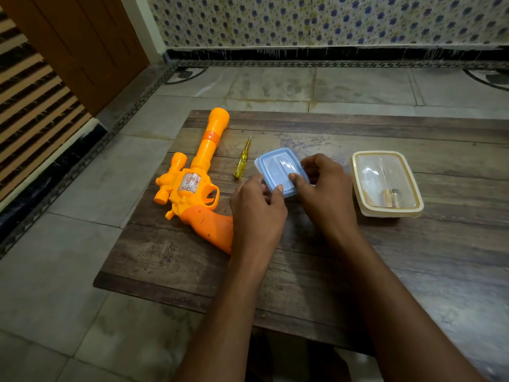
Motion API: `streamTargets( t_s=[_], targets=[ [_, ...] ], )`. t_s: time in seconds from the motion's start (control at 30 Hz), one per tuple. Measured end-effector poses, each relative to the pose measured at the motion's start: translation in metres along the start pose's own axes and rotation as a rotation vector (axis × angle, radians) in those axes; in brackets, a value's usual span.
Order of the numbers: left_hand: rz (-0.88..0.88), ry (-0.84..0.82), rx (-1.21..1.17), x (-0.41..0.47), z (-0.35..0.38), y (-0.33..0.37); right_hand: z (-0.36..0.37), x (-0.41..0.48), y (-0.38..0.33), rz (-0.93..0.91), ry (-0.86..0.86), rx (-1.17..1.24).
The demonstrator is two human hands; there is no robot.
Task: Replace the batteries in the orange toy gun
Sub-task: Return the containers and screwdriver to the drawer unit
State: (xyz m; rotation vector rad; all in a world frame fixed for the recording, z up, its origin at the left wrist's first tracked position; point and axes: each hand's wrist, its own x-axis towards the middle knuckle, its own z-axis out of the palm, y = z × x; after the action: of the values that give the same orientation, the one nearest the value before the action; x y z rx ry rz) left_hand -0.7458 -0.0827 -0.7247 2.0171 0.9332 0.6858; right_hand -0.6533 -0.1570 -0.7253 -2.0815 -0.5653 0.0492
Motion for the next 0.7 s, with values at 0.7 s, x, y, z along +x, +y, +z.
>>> streamTargets(
  t_s=[0.7],
  targets=[
    [-0.091, -0.005, -0.013, 0.001, 0.012, 0.01, 0.004, 0.007, 0.012, 0.146, -0.071, 0.061]
  ],
)
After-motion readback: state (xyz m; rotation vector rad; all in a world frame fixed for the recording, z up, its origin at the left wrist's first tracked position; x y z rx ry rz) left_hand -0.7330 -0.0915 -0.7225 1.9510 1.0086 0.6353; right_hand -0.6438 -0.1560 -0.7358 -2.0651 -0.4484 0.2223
